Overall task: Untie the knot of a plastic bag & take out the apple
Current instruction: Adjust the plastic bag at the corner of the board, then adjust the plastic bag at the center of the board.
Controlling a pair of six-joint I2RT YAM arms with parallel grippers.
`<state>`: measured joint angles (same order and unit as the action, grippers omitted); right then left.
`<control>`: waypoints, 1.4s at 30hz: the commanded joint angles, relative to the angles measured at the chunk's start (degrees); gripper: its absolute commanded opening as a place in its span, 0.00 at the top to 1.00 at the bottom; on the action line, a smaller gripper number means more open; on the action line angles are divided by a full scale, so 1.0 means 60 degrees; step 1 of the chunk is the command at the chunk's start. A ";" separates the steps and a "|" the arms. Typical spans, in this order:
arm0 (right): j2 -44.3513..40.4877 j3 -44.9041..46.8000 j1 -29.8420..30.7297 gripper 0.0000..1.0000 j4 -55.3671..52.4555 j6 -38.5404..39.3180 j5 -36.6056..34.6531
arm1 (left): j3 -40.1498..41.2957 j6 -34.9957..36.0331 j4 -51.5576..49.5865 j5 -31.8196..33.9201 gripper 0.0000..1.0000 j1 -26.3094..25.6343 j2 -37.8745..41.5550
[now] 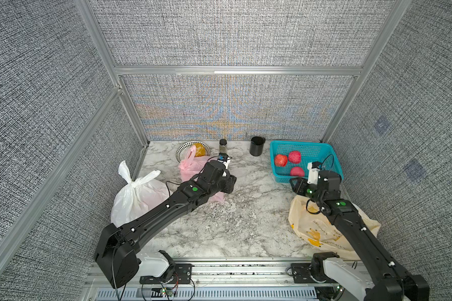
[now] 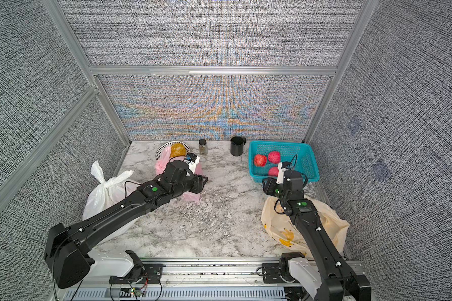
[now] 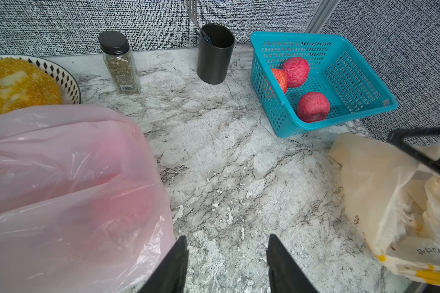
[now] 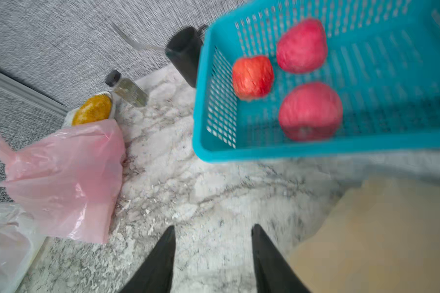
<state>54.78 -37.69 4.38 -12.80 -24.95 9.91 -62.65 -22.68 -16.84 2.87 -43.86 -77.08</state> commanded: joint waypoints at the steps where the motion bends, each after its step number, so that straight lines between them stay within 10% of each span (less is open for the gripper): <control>1: -0.0816 0.0964 -0.0587 0.61 -0.0355 -0.1365 -0.0864 | 0.0005 0.0044 0.0140 -0.0017 0.48 0.0003 -0.0086; 7: -0.1580 0.2887 -0.3020 0.74 0.1076 -0.1691 -0.0978 | -0.0166 0.0102 0.0273 -0.0124 0.48 0.0000 -0.0486; 18: 0.1681 0.2353 -0.5387 0.73 0.3733 -0.0867 0.0718 | -0.0158 -0.0099 -0.0329 0.0190 0.44 0.0274 -0.0352; 26: 0.0389 0.0969 -0.3332 0.60 0.1530 0.0192 0.0552 | -0.0445 -0.0599 -0.1676 0.0910 0.28 0.0895 0.0250; 27: 0.0173 0.0863 -0.3094 0.57 0.1241 0.0249 0.0405 | -0.0516 -0.0626 -0.1810 0.1021 0.03 0.0967 0.0298; 28: -0.0087 0.0710 -0.2781 0.53 0.0941 0.0301 0.0190 | -0.0613 -0.0630 -0.1990 0.1182 0.00 0.1044 0.0320; 42: 0.1207 -0.1298 0.1115 0.28 0.0821 0.0687 0.0153 | -0.2357 -0.0160 -0.3708 0.2800 0.00 0.3215 -0.1136</control>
<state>59.94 -44.45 8.84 -9.23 -21.89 11.03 -75.96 -24.60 -36.03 16.40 -26.00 -82.28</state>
